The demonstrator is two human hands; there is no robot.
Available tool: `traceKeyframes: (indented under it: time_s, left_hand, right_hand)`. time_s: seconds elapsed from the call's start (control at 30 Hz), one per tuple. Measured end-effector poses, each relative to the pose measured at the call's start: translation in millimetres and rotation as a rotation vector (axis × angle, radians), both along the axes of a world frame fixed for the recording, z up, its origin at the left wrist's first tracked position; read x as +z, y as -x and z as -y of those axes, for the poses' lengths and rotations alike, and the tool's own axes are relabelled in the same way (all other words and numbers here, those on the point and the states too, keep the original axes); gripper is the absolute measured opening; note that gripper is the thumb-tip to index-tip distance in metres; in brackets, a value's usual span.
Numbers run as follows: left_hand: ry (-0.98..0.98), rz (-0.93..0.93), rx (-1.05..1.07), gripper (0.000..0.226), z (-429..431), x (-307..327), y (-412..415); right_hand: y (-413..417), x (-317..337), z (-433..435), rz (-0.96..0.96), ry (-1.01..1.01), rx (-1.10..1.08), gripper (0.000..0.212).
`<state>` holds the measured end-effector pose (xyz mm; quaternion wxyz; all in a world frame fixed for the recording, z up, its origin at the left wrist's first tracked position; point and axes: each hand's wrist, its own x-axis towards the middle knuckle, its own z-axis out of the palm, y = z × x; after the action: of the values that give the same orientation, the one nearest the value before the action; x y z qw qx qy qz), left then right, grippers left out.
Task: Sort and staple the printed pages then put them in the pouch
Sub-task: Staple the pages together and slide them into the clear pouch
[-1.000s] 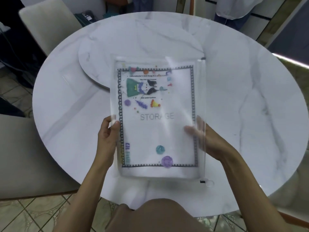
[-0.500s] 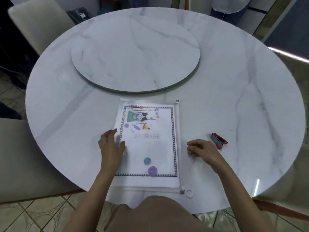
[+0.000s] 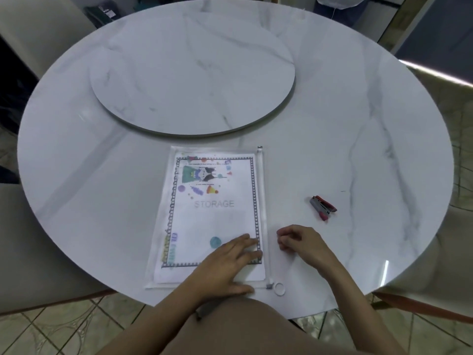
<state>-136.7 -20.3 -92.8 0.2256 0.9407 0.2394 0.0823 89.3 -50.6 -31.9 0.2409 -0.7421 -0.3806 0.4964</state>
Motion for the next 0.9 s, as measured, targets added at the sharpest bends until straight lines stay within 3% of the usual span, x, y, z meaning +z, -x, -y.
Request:
traceKeyframes:
  time_s: [0.17,0.33,0.47,0.63,0.9]
  left_hand:
    - [-0.196,-0.053,-0.08,0.072,0.3,0.4,-0.9]
    - [-0.214,0.176,-0.022,0.04,0.1,4.7,-3.7]
    - [-0.273,0.288,0.063,0.028,-6.4,18.6,-10.2]
    - [-0.37,0.344,0.086,0.024,-8.2,28.3,-14.5]
    - [-0.466,0.386,0.052,0.024,-5.1,28.5,-18.3]
  right_hand:
    - [-1.0,4.7,5.9,0.008,0.02,0.028,0.015]
    - [-4.0,7.8,12.8,-0.017,0.053,0.08,0.012]
    - [1.8,8.4,17.9,-0.115,0.083,0.11,0.016]
    - [9.3,21.2,13.1,-0.357,0.037,0.011,0.022]
    - [8.1,23.8,2.3,-0.313,0.031,-0.011,0.008]
